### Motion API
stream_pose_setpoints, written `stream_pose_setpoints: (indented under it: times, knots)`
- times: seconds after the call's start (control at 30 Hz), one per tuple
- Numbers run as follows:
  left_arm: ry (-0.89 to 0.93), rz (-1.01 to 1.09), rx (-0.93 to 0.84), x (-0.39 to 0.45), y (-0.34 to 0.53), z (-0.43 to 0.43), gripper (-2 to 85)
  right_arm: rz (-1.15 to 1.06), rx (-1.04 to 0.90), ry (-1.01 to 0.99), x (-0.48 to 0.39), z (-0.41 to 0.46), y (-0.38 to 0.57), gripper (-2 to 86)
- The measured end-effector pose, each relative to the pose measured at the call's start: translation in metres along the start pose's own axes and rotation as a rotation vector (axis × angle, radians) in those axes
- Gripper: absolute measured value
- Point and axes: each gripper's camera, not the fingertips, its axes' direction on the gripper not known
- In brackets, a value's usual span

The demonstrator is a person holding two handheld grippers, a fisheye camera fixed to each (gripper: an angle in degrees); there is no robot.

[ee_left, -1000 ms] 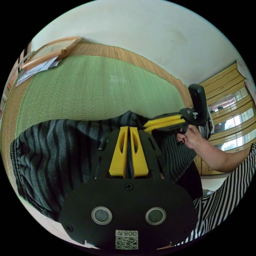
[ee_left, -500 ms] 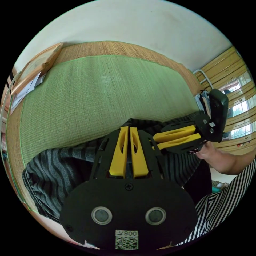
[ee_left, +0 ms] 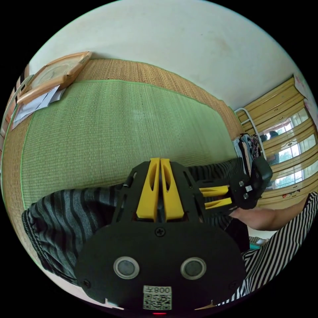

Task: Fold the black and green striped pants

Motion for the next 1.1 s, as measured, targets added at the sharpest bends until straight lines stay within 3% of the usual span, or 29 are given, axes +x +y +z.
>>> stream_pose_setpoints:
  times: [0.2, 0.43, 0.67, 0.83, 0.93, 1.1]
  knots:
    - [0.049, -0.009, 0.015, -0.011, -0.009, -0.016, 1.8, -0.006, 0.011, 0.01, -0.015, -0.006, -0.006, 7.3]
    - [0.003, 0.082, -0.221, -0.01, -0.009, 0.006, 5.3, 0.012, 0.03, -0.01, -0.025, -0.018, -0.015, 7.2]
    - [0.049, 0.088, -0.128, -0.011, -0.014, -0.019, 2.5, 0.022, 0.177, -0.01, -0.036, -0.058, -0.019, 7.0]
    - [0.065, 0.05, -0.152, -0.019, -0.017, -0.012, 2.2, 0.01, 0.05, -0.051, -0.043, -0.038, -0.027, 10.6]
    - [0.049, 0.057, -0.184, -0.02, -0.018, -0.003, 2.1, 0.0, -0.001, 0.03, -0.048, -0.029, -0.03, 10.2]
    - [0.04, 0.074, -0.174, -0.017, -0.008, -0.006, 2.0, -0.005, 0.041, 0.047, -0.051, -0.049, -0.038, 8.8]
